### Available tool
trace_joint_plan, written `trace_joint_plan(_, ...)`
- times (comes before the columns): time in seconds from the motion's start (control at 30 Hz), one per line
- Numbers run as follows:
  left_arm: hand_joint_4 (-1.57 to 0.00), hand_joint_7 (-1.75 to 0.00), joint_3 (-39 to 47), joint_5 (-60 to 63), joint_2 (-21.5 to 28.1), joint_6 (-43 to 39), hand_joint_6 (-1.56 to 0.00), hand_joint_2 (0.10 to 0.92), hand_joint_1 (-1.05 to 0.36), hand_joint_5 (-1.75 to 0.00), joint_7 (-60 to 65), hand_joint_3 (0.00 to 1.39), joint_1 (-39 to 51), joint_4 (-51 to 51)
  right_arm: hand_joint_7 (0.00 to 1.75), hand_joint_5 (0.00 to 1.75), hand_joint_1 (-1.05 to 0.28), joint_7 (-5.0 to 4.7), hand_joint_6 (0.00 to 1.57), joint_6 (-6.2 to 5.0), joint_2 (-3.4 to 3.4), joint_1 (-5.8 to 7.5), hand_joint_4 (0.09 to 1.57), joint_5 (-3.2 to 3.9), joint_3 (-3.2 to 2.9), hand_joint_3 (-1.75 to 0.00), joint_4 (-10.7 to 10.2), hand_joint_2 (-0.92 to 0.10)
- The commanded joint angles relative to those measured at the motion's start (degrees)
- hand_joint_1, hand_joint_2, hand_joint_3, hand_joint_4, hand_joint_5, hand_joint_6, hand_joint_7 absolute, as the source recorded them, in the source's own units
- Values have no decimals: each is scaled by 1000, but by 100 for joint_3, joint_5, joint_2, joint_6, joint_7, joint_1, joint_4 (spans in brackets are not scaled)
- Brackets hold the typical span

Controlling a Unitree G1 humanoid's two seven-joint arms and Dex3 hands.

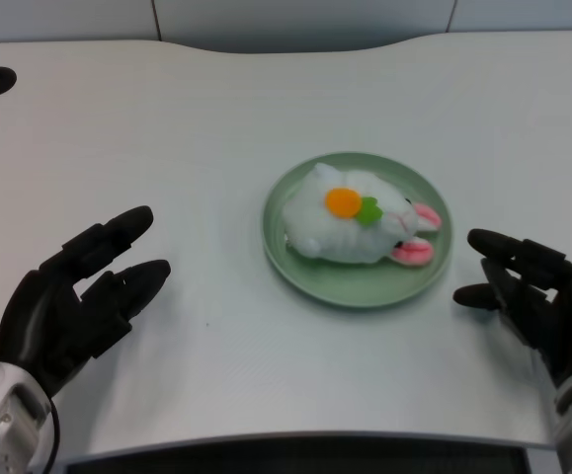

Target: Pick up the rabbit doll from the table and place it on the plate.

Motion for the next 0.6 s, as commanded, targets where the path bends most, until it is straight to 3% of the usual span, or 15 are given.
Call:
trace_joint_plan(0.03, -199, -6, 165, -273, -46, 299, -443, 921, -293, -914, -8, 258, 100, -151, 6, 869, -437, -3, 1043, 71, 8, 25, 891, 66, -31, -157, -40, -921)
trace_joint_plan(0.13, -217, -14, 339, -629, -126, 657, -461, 921, -310, -950, 6, 269, 107, -197, 7, 861, -431, 32, 1043, -25, -20, 16, 880, 54, -34, -157, 21, -921)
trace_joint_plan(0.33, -226, -12, 439, -784, -206, 980, -461, 921, -330, -959, 132, 265, 157, -223, 6, 858, -421, 64, 1043, 20, -29, -40, 879, 100, -83, -154, 91, -921)
trace_joint_plan(0.43, -260, -16, 468, -779, -238, 994, -472, 921, -331, -960, 144, 268, 152, -181, 8, 858, -418, 75, 1047, -59, -46, -78, 885, 78, -95, -156, 179, -921)
trace_joint_plan(0.6, -272, -25, 486, -748, -274, 1018, -496, 921, -346, -947, 157, 255, 156, -150, 1, 850, -421, 60, 1033, -141, -101, -69, 877, -14, -66, -174, 206, -921)
